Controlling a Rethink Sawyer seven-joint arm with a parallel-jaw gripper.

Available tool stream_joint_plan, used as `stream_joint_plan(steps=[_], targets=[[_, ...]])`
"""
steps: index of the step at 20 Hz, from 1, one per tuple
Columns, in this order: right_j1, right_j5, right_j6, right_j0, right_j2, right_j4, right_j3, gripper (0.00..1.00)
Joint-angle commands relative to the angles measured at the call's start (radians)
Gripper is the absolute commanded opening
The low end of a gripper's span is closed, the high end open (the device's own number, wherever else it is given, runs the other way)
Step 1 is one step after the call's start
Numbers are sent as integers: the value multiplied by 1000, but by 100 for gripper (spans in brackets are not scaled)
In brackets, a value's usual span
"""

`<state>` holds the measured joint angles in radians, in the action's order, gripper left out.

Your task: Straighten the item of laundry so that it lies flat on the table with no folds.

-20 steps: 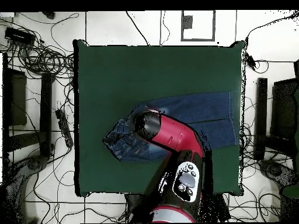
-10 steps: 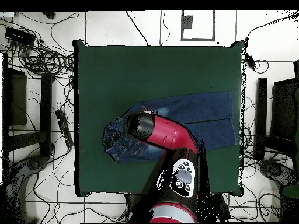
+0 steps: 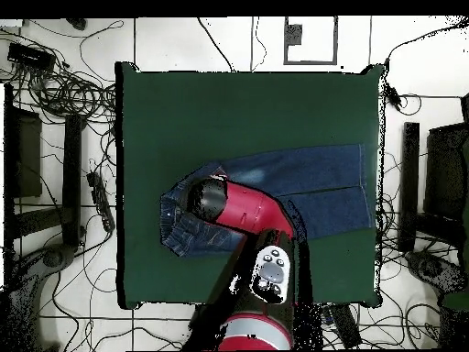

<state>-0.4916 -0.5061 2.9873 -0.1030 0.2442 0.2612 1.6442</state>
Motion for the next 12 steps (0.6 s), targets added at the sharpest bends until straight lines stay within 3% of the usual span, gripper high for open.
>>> stream_joint_plan(steps=[1, 6, 12], targets=[[116, -74, 121, -119, -52, -3, -46, 100], [183, -32, 176, -163, -49, 49, -84, 100], [242, -68, 210, -204, -32, 83, -141, 100]])
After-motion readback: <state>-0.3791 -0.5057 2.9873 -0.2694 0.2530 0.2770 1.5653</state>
